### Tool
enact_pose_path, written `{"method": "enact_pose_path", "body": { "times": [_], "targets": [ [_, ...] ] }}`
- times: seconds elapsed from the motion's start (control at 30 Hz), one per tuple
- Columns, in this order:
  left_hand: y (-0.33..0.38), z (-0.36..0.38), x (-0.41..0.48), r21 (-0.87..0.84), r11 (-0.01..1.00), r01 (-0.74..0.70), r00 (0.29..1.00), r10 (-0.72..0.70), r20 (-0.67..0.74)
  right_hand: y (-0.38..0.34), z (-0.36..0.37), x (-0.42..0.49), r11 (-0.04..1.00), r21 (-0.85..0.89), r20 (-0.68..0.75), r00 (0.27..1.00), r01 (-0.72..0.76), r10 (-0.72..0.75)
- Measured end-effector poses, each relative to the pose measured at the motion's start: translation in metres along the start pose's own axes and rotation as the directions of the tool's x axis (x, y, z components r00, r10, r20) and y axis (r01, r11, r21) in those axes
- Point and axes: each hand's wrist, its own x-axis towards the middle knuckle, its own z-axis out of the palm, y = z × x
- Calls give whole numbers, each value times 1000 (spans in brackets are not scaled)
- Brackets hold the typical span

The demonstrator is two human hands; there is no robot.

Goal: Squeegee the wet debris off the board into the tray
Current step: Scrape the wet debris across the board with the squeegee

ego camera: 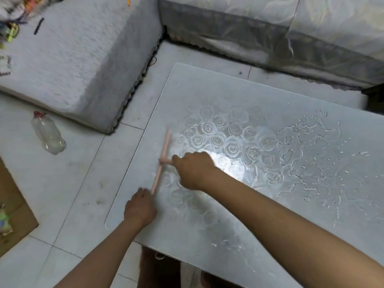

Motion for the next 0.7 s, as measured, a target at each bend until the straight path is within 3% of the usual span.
{"method": "enact_pose_path", "body": {
  "times": [0.1, 0.27, 0.4, 0.53, 0.7],
  "targets": [
    [-5, -16, 13, 28, 999, -31, 999, 31, -7, -4, 6, 29, 1000, 15, 47, 999, 18, -19],
    [-25, -45, 54, 60, 991, -120, 992, 122, -31, 52, 37, 2, 964, 148, 92, 974, -220, 208],
    [-45, -67, 73, 33, 981, -190, 981, 191, -22, 72, 27, -44, 919, 34, 160, 909, -394, 384],
    [-63, -89, 96, 25, 972, -233, 973, 232, 10, 30, -17, -27, 942, -30, 65, 939, -336, 337],
    [-66, -113, 134, 2, 954, -301, 954, 301, 6, -21, -53, 86, 974, -34, -3, 974, -225, 225]
  ]
}}
